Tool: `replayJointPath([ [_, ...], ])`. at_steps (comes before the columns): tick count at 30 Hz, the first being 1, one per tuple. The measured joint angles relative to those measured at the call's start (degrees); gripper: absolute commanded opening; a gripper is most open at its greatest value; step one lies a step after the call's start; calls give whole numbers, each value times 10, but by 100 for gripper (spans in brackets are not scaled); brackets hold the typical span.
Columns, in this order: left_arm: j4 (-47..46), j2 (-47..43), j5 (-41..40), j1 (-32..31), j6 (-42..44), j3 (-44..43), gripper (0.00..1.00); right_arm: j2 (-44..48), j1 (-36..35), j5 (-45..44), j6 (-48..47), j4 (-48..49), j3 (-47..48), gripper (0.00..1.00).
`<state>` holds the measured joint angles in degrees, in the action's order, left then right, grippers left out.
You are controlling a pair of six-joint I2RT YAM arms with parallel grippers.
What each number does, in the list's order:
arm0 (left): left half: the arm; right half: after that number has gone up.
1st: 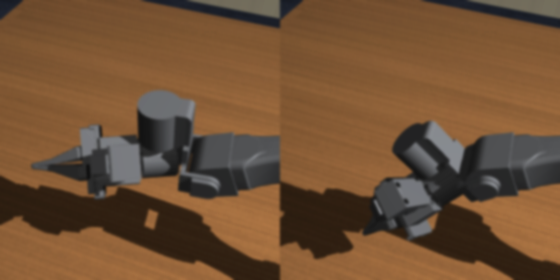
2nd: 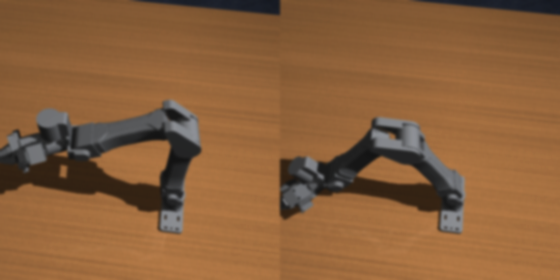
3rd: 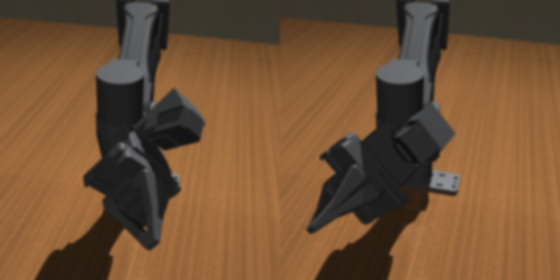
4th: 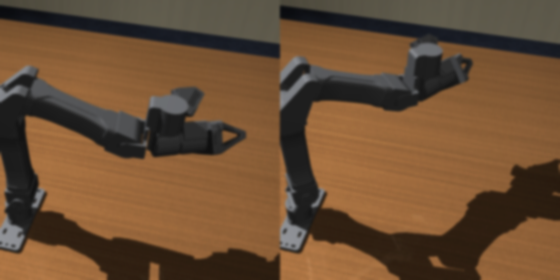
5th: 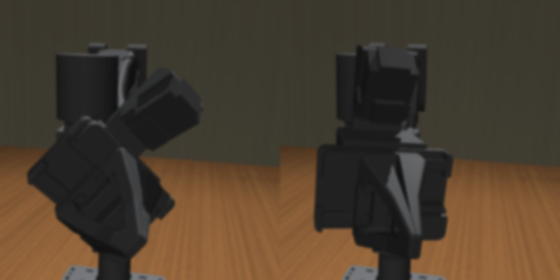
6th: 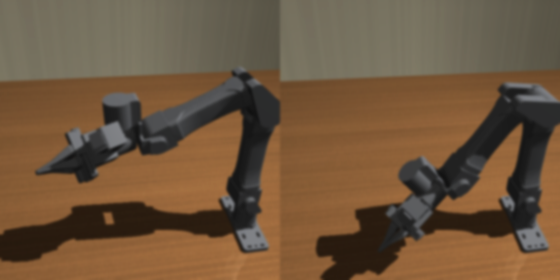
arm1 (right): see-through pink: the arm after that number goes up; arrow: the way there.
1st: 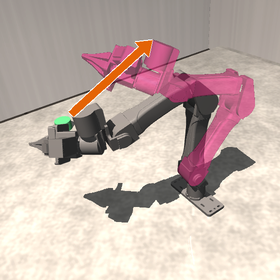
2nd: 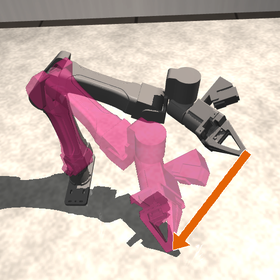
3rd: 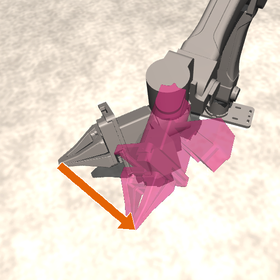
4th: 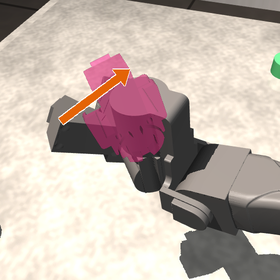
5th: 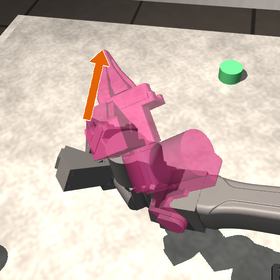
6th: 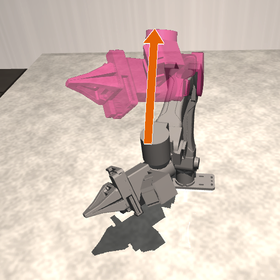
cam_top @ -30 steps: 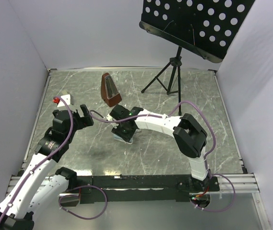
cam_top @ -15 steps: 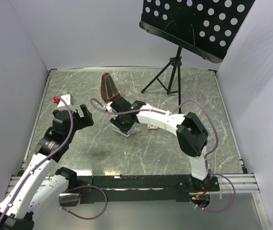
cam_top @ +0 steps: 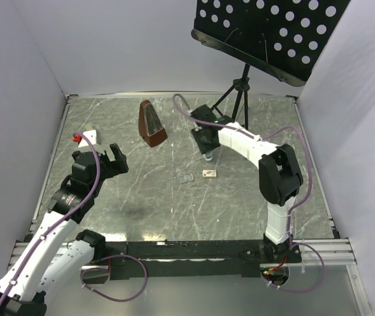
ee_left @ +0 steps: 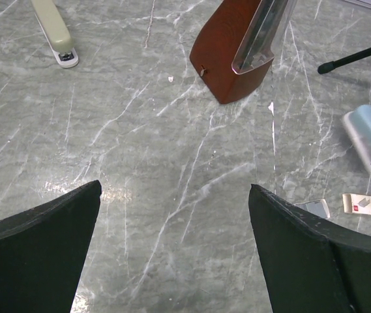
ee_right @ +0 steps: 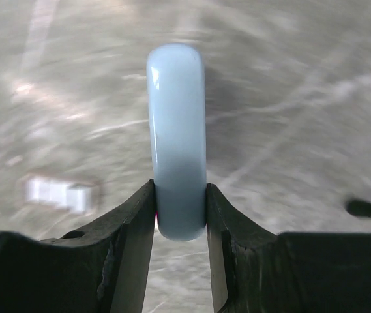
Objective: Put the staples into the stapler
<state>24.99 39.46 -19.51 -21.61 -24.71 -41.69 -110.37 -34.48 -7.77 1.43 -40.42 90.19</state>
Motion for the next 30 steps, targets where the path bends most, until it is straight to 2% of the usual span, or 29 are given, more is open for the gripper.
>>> replayJointPath([
  [5, 0, 0, -2, -1, 0, 0, 99, 0, 50, -26, 38, -7, -10, 33],
  [14, 0, 1, -5, -1, 0, 0, 99, 0, 80, -31, 87, 0, -53, 38],
  [18, 0, 1, -7, -1, 0, 0, 100, 0, 87, -31, 98, 11, -71, 53],
  [26, -1, 3, -9, 1, 0, 1, 99, 2, 89, -31, 105, 36, -87, 67],
  [28, -2, 7, -9, 2, 0, 2, 99, 14, 89, -29, 107, 46, -106, 73],
  [29, -2, 10, -9, 4, 0, 2, 99, 25, 89, -27, 107, 51, -119, 82],
  [30, -2, 13, -9, 6, 0, 2, 99, 41, 89, -24, 107, 56, -134, 83],
])
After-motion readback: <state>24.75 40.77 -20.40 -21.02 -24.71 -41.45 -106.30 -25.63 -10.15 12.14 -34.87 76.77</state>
